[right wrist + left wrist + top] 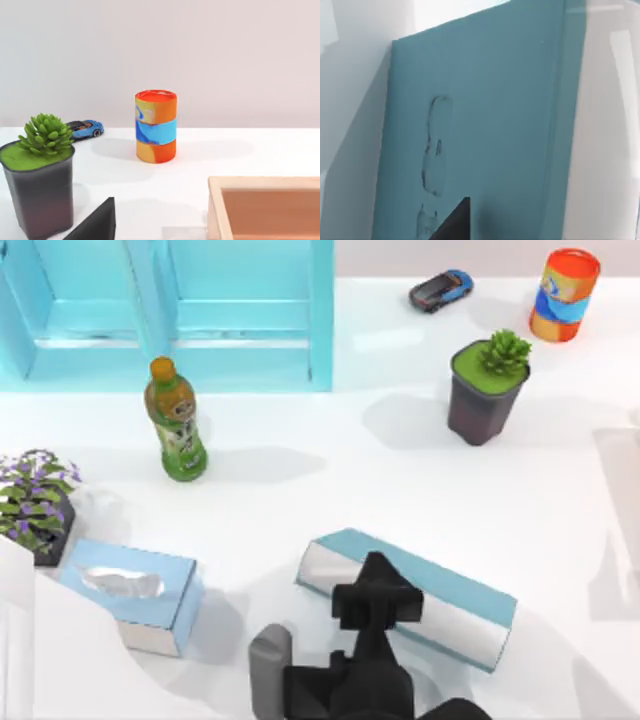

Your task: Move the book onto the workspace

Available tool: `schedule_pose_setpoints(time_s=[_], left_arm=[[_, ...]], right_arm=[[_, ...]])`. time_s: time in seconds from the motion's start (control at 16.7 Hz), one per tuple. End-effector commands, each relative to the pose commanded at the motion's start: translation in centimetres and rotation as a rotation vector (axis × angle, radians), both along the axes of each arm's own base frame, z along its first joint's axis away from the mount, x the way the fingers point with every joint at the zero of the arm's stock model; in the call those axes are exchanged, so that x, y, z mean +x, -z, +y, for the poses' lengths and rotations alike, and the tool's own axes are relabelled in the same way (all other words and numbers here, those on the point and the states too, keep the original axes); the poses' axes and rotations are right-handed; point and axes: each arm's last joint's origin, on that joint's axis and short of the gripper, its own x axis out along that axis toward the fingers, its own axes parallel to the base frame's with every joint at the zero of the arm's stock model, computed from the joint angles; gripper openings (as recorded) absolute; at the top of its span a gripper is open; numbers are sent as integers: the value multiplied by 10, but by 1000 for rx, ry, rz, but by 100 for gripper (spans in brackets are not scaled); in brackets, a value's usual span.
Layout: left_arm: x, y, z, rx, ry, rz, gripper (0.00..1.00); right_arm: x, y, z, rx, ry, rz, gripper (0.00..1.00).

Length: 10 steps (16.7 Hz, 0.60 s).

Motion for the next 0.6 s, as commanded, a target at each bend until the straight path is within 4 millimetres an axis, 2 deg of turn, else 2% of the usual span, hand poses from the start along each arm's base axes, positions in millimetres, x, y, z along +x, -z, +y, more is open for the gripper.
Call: schedule_pose_setpoints(time_s=[0.6], left_arm=[[0, 1, 0, 4, 1, 1, 100]], right_arm=[[0, 0, 0, 0, 0, 0, 100]])
